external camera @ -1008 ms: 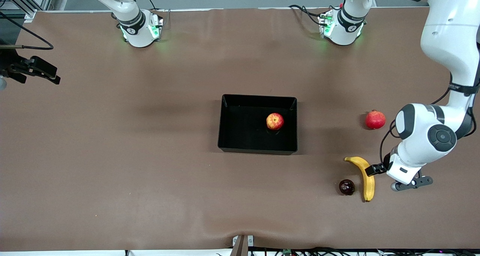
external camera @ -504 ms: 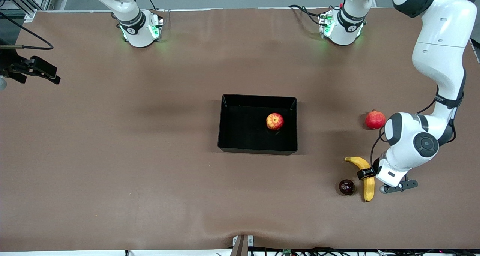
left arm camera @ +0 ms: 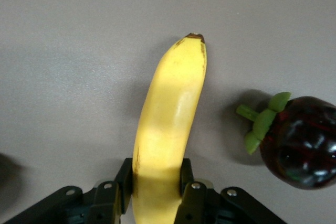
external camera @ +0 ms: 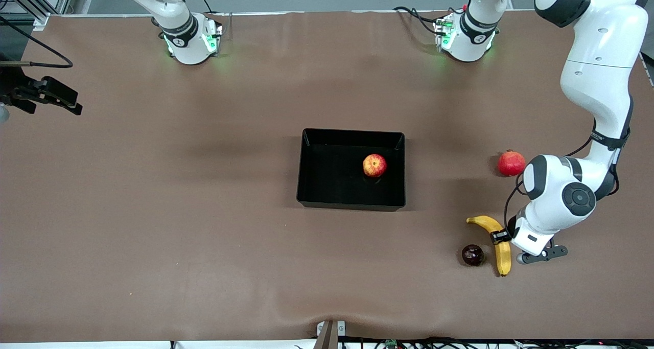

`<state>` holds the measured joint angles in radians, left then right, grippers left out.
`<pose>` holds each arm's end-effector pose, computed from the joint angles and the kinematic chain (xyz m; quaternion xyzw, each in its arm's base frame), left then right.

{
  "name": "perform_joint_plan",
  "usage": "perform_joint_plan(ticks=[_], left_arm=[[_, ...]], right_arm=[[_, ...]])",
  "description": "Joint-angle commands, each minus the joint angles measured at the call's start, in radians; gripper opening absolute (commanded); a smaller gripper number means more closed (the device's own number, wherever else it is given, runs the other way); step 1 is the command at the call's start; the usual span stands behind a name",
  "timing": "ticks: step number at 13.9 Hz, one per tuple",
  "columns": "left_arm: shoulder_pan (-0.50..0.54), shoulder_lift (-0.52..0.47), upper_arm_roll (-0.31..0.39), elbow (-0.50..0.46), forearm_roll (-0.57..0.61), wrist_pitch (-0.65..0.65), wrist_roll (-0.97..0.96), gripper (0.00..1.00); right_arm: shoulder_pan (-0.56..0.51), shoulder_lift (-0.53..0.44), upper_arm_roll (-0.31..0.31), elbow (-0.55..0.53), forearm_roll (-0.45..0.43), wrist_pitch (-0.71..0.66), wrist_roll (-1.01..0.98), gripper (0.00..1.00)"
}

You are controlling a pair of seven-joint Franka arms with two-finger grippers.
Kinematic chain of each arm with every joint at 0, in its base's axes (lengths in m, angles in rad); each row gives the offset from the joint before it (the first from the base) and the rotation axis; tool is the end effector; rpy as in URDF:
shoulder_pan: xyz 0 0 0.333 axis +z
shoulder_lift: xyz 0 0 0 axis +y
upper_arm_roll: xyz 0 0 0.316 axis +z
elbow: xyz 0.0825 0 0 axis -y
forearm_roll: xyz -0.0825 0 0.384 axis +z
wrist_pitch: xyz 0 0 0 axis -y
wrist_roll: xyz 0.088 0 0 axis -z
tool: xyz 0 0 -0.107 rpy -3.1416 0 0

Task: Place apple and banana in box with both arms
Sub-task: 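Lower the left gripper and grasp the banana's middle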

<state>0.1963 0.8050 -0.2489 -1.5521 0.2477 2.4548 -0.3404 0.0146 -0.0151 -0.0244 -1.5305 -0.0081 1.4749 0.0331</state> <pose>0.7153 -0.0094 0.1946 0.9934 0.0950 0.0625 0.0151 0.5401 -0.0063 0.6434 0.9996 -0.0217 -0.0202 0.0041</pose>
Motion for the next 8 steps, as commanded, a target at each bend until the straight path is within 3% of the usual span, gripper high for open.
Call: perform_joint_plan(ticks=[1, 6, 8], left_arm=[[-0.003, -0.052, -0.004, 0.004, 0.021, -0.104, 0.008, 0.00], [-0.011, -0.176, -0.018, 0.001, 0.022, -0.315, 0.014, 0.00], [-0.006, -0.217, -0.058, 0.006, 0.021, -0.394, 0.014, 0.00]], right_arm=[[-0.007, -0.002, 0.003, 0.003, 0.014, -0.004, 0.007, 1.00], [-0.005, -0.002, 0.003, 0.003, 0.014, -0.002, 0.007, 1.00], [-0.005, -0.002, 0.003, 0.003, 0.014, -0.002, 0.007, 1.00]])
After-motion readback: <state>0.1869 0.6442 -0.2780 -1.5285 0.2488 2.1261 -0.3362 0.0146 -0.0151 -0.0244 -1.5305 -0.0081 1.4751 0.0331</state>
